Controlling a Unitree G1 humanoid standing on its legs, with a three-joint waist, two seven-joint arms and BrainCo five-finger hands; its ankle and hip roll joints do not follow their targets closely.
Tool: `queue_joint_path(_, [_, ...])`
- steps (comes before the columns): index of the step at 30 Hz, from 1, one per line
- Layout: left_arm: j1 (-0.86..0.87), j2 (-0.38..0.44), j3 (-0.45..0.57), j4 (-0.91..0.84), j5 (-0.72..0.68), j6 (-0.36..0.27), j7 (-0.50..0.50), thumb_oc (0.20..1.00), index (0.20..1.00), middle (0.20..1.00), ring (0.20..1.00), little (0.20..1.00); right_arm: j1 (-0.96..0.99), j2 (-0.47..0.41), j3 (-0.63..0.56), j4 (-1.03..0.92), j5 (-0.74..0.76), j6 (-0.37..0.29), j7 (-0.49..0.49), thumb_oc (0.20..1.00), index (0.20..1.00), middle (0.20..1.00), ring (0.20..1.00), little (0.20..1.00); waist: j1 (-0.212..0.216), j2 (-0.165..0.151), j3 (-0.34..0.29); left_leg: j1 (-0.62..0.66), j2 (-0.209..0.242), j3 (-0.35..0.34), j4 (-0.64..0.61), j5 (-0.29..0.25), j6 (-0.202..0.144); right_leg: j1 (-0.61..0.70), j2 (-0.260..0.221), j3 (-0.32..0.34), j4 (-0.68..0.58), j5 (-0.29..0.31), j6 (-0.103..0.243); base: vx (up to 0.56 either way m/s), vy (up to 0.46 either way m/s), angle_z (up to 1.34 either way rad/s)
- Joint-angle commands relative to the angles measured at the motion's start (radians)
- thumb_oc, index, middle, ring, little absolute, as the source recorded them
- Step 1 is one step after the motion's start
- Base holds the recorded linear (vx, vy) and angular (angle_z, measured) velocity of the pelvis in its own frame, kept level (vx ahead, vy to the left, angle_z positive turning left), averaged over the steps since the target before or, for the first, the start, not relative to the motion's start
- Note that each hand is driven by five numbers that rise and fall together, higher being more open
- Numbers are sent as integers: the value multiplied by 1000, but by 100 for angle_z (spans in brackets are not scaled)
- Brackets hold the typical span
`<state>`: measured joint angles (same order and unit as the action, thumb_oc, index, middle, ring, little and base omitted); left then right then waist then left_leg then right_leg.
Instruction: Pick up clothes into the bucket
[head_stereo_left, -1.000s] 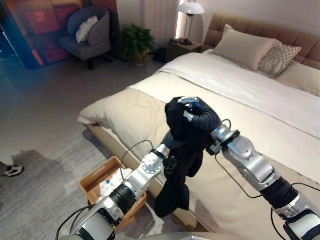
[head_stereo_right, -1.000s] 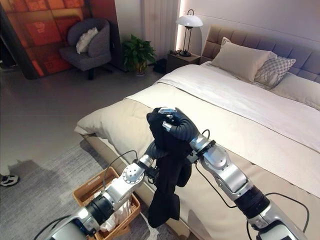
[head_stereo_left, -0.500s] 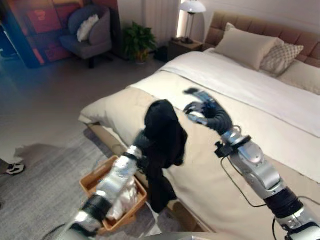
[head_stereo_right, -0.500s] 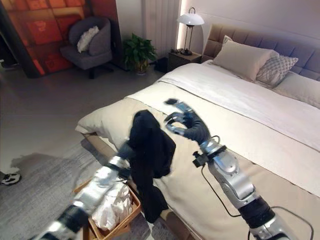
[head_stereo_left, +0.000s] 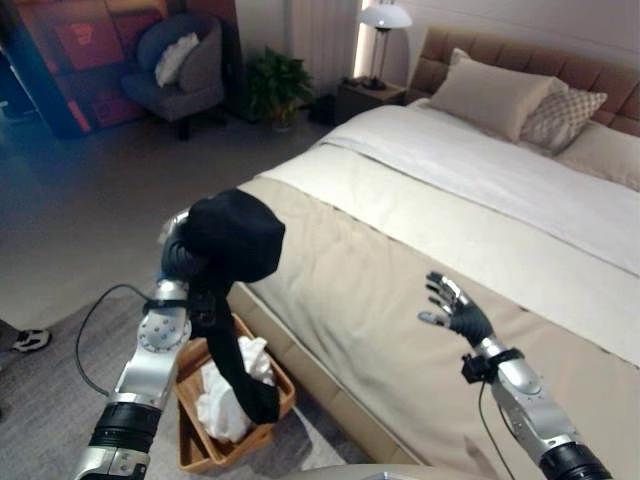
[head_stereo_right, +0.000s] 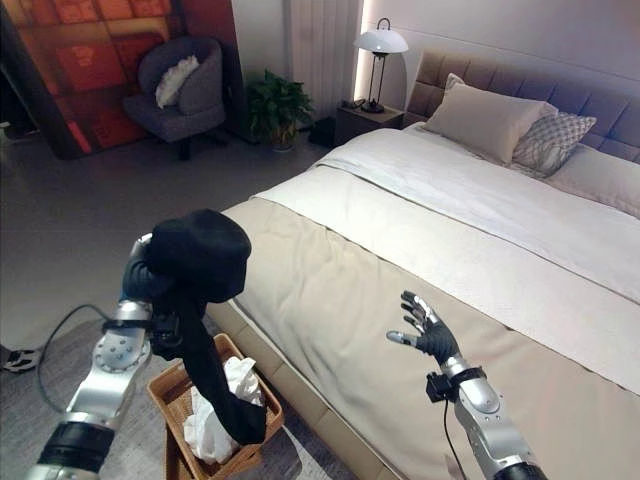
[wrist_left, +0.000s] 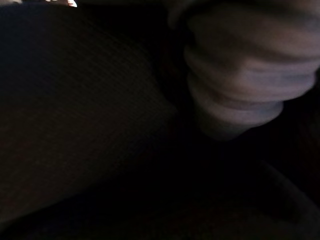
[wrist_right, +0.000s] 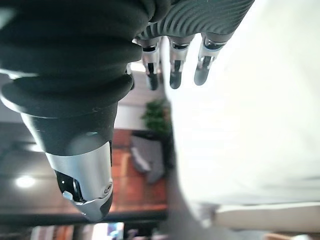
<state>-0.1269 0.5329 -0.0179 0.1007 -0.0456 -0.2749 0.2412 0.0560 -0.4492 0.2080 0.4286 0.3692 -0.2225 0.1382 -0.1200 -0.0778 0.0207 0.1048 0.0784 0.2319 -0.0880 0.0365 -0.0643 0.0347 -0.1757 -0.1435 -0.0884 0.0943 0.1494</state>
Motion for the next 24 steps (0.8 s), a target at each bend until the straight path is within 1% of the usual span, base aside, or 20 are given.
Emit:
queue_joint_path(1, [-140,45,35,-70,37,-94,35,200,200,200,200,200,-38,17,19,46,-79,-23,-31,1000,1000,1000,1000,1000,3,-11,-33,-11,5,-21,58,-35,-4,-50,-55,-6,94,53,55,0,0,0])
queue_joint_path(2, [-164,57,34,-73,45,-91,40,200,200,200,200,200,-52,34,26,137,-119,-15,-52,1000,1000,1000,1000,1000,5,-10,-33,-10,5,-22,58,-36,-3,-49,-55,-7,93,52,55,0,0,0])
queue_joint_path(4, [-201,71,29,-67,48,-89,50,200,200,200,200,200,-65,48,42,207,-160,-6,-57,1000,1000,1000,1000,1000,6,-8,-34,-9,5,-24,56,-36,-3,-47,-55,-9,92,52,55,0,0,0])
queue_joint_path(7, [-284,116,30,-47,80,-76,84,200,200,200,200,200,-82,65,63,338,-231,6,-76,1000,1000,1000,1000,1000,4,-5,-36,-7,6,-27,56,-37,-5,-43,-56,-12,93,50,56,0,0,0])
queue_joint_path(8, [-350,149,22,-18,92,-70,110,200,200,200,200,200,-90,78,81,426,-261,13,-82,1000,1000,1000,1000,1000,2,0,-39,-4,7,-27,54,-35,-6,-40,-55,-13,92,50,57,13,7,3])
queue_joint_path(9, [-354,150,20,-15,92,-71,111,200,200,200,200,200,-93,80,81,429,-261,12,-82,1000,1000,1000,1000,1000,2,-1,-38,-4,7,-27,54,-35,-6,-40,-55,-14,91,50,57,12,0,7])
queue_joint_path(11, [-445,195,-1,37,107,-51,135,200,200,200,200,200,-101,87,112,518,-306,25,-85,1000,1000,1000,1000,1000,-3,3,-41,-3,9,-27,53,-34,-8,-39,-54,-16,90,50,59,10,-6,8])
queue_joint_path(14, [-467,199,-8,57,116,-42,146,200,200,200,200,200,-98,93,111,523,-297,25,-83,1000,1000,1000,1000,1000,-5,3,-40,-2,10,-28,52,-33,-8,-38,-52,-17,90,50,59,3,-1,1])
queue_joint_path(16, [-454,193,-11,58,145,-31,142,200,200,200,200,200,-91,99,105,529,-292,24,-88,1000,1000,1000,1000,1000,-7,3,-38,-2,10,-28,52,-33,-8,-38,-52,-14,89,49,59,0,0,0])
queue_joint_path(19, [-392,167,16,61,159,-32,139,200,200,200,200,200,-80,105,88,516,-282,20,-90,1000,1000,1000,1000,1000,-7,3,-35,0,10,-27,54,-35,-7,-38,-51,-11,88,48,57,0,0,0])
queue_joint_path(20, [-346,150,33,58,166,-31,134,200,200,200,200,200,-76,105,77,510,-280,16,-97,1000,1000,1000,1000,1000,-6,1,-31,0,10,-26,55,-36,-8,-39,-51,-10,89,48,57,0,0,0])
queue_joint_path(21, [-346,150,34,58,167,-31,134,200,200,200,200,200,-76,105,77,510,-280,16,-97,1000,1000,1000,1000,1000,-6,1,-31,0,10,-26,55,-36,-8,-39,-51,-10,89,48,57,0,0,0])
queue_joint_path(23, [-277,126,65,45,169,-30,132,200,200,200,200,200,-73,105,60,498,-275,15,-104,1000,1000,1000,1000,1000,-1,-2,-27,-1,10,-25,56,-38,-7,-41,-51,-7,89,48,55,0,0,0])
queue_joint_path(24, [-276,126,66,45,169,-30,131,200,200,200,200,200,-73,105,61,498,-275,15,-104,1000,1000,1000,1000,1000,-1,-1,-28,-1,10,-25,56,-38,-7,-42,-51,-7,89,48,55,0,0,0])
